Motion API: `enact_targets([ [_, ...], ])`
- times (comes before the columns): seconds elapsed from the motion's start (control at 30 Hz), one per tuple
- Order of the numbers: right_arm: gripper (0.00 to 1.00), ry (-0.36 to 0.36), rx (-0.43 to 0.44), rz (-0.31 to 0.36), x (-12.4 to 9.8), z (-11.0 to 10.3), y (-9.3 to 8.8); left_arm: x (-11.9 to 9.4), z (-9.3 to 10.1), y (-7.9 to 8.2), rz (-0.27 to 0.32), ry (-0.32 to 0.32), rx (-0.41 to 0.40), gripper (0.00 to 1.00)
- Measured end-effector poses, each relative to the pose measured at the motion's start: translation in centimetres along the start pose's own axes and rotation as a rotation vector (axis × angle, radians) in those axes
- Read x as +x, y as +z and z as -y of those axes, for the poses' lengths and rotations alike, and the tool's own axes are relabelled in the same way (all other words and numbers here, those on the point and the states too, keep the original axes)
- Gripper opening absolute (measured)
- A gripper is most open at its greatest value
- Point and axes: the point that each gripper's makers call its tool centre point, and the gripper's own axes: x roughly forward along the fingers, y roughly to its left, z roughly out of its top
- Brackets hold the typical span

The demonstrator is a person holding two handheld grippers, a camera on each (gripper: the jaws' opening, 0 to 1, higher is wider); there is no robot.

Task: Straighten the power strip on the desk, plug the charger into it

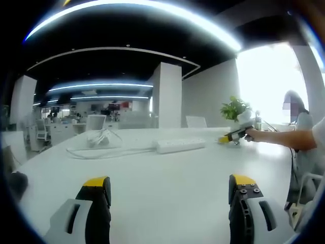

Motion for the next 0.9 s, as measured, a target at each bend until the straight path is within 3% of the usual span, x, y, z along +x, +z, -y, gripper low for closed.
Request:
enact_targets([
  [0.3,0.26,-0.005,-0.045,-0.003,-0.2,-0.2,0.4,-0.1,-0.2,0.1,0.001,0.004,0.002,0.99],
  [0.5,0.26,-0.017,-0.136,-0.01,-0.5,-0.8,1.5,-0.1,-0.1,0.2,0.004,0.005,0.006,0.99],
  [0.63,0.25,-0.049,-0.317,-0.045,-0.8,-1.1,2.3,-0.1,0.1,0.2,0.003,0.001,0.008,0.99],
  [0.9,0.25,-0.05,-0.507,-0.081,-1.0,-2.7,3.9,-0.2,0.5,0.7,0.011,-0.008,0.014,0.99],
])
